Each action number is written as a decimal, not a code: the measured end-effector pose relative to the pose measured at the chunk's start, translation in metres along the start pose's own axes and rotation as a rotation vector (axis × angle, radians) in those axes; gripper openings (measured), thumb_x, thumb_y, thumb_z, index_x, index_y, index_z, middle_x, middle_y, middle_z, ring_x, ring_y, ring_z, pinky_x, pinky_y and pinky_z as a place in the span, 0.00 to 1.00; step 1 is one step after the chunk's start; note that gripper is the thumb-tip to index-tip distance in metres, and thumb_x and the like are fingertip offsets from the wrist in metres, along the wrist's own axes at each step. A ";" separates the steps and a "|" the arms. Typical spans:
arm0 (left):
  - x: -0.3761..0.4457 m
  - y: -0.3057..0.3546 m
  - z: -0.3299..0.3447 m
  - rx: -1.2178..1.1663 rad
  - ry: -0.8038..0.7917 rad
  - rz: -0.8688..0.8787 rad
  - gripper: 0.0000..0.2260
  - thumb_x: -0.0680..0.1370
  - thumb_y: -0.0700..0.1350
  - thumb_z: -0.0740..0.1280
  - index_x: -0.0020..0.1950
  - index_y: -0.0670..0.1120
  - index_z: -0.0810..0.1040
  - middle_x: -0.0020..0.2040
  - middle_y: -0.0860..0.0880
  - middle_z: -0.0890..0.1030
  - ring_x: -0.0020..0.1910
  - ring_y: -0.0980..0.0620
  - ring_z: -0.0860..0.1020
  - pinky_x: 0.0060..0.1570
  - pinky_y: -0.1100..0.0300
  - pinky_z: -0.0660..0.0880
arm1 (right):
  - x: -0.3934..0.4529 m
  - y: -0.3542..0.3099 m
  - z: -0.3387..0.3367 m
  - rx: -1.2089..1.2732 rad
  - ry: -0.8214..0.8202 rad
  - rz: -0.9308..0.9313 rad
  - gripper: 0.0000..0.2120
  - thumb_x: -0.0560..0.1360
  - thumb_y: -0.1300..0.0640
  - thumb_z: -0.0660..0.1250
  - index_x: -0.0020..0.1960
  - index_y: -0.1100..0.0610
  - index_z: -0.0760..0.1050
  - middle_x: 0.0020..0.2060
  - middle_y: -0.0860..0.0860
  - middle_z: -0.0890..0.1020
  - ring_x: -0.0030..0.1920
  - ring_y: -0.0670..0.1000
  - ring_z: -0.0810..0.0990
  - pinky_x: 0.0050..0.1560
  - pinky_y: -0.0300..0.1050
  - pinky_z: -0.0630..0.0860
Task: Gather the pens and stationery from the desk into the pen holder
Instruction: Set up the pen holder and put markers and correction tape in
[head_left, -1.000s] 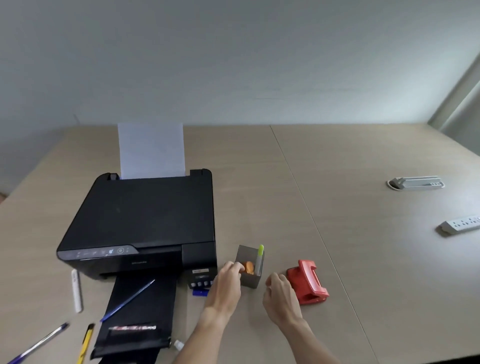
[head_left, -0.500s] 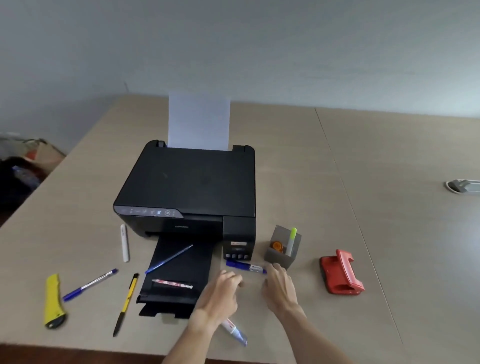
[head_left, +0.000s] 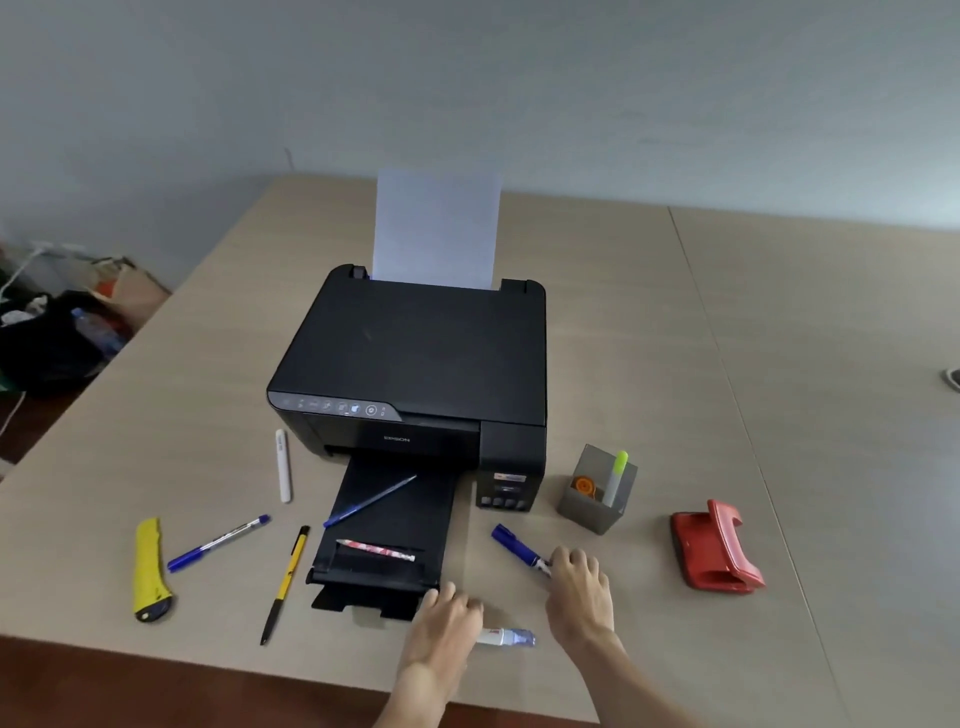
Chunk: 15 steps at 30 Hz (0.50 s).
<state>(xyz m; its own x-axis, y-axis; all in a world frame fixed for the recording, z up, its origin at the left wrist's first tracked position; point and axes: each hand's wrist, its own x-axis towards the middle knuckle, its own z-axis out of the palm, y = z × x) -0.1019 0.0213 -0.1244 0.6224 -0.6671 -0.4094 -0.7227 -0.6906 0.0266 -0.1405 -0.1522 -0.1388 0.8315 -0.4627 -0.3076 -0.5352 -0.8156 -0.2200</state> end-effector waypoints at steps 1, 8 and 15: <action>0.001 0.001 -0.002 0.004 0.012 0.001 0.13 0.74 0.34 0.64 0.58 0.41 0.72 0.56 0.41 0.77 0.59 0.42 0.69 0.59 0.50 0.65 | -0.003 0.004 -0.001 -0.004 0.005 0.002 0.18 0.73 0.66 0.62 0.62 0.55 0.67 0.58 0.53 0.74 0.57 0.54 0.72 0.59 0.44 0.70; 0.021 0.005 -0.043 -0.110 0.234 0.005 0.17 0.72 0.31 0.57 0.58 0.45 0.71 0.55 0.44 0.75 0.51 0.43 0.74 0.53 0.52 0.69 | -0.014 0.037 -0.036 0.147 0.265 -0.030 0.13 0.67 0.70 0.63 0.46 0.55 0.71 0.41 0.52 0.77 0.38 0.53 0.73 0.40 0.43 0.65; 0.054 0.014 -0.096 -0.411 0.377 0.094 0.11 0.77 0.35 0.59 0.54 0.47 0.76 0.52 0.50 0.75 0.44 0.48 0.78 0.39 0.58 0.75 | 0.000 0.074 -0.102 0.158 0.402 0.005 0.08 0.73 0.65 0.61 0.48 0.53 0.71 0.42 0.50 0.77 0.39 0.53 0.71 0.40 0.44 0.63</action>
<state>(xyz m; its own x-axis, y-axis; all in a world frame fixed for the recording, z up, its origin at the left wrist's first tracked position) -0.0493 -0.0510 -0.0584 0.6802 -0.7322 -0.0356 -0.6506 -0.6254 0.4309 -0.1649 -0.2480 -0.0610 0.8037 -0.5910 0.0692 -0.5300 -0.7639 -0.3681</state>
